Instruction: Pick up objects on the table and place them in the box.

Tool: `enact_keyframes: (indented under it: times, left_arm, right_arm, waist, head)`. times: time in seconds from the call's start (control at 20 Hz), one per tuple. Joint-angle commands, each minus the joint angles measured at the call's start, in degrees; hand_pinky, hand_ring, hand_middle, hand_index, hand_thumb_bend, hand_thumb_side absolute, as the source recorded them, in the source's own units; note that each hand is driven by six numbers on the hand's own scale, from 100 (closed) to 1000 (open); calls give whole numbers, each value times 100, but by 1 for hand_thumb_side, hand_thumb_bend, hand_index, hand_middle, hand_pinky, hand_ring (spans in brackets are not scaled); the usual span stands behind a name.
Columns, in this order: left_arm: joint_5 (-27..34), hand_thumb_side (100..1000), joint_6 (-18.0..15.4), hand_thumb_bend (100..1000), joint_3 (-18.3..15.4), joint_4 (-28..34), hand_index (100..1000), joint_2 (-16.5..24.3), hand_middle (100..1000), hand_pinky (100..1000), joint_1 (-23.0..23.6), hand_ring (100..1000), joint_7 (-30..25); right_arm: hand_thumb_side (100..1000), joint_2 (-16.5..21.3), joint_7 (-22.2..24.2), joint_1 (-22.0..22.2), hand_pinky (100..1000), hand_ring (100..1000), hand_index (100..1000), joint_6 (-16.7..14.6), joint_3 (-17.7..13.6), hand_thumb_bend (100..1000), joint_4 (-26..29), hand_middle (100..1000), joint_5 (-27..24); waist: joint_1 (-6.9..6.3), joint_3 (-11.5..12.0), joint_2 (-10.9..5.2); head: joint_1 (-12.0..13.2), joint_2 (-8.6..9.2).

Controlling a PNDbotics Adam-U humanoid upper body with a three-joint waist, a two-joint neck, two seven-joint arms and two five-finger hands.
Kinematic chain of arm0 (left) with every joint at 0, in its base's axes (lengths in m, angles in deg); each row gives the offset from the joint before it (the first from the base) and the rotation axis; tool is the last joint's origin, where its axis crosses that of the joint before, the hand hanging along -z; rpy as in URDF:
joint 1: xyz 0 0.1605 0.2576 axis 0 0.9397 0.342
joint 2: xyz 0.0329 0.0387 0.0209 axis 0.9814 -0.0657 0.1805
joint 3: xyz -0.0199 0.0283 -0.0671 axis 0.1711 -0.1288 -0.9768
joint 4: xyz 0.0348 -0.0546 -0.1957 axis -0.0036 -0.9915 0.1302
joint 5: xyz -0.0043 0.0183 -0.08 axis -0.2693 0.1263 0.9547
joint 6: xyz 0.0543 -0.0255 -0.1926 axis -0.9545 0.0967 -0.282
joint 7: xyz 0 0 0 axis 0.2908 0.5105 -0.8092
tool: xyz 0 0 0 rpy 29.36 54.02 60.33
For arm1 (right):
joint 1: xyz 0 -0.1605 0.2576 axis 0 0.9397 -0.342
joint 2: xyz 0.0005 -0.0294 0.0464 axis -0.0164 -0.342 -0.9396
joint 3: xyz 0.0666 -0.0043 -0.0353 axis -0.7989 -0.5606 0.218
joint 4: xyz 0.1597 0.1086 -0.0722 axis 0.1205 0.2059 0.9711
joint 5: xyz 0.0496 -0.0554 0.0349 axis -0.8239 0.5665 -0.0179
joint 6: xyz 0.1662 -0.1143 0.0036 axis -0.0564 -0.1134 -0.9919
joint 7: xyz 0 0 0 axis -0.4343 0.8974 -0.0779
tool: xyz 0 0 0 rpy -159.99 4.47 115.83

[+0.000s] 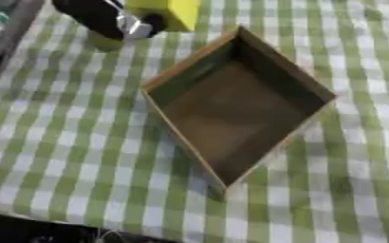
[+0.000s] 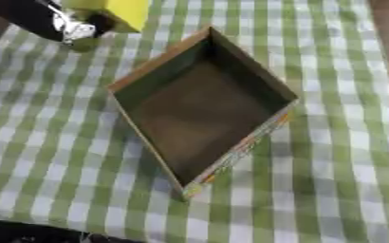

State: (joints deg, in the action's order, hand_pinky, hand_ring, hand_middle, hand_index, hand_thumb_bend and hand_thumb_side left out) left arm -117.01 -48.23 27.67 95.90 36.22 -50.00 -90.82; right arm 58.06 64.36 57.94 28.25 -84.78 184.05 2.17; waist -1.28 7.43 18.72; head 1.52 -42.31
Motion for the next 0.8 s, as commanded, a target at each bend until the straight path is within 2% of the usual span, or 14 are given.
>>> enact_keyframes:
  times: [0.05,0.35,0.6,0.8]
  left_arm:
    - [-245,257,-135,100,10,-216,583,-517,471,621,-223,491,4]
    - [-795,264,-411,100,152,-782,583,-1280,478,621,-224,488,-99]
    - [-918,279,-671,100,323,-1023,582,-1587,483,620,-117,491,1]
    - [-1103,248,-797,100,431,-1252,580,-1743,481,618,-50,491,33]
  right_arm:
    - [452,123,11,-139,883,592,821,53,-7,100,87,578,-110]
    - [465,6,54,-257,886,605,821,127,11,100,87,578,-216]
    - [470,-82,83,-308,889,612,822,154,4,100,87,577,-253]
    - [470,-139,110,-328,891,615,822,167,5,100,87,576,-274]
  waist:
    - [15,-34,-150]
    - [16,-152,-148]
    - [46,-239,-108]
    - [59,-298,-76]
  head:
    - [104,0]
    - [281,19]
    - [325,67]
    - [335,73]
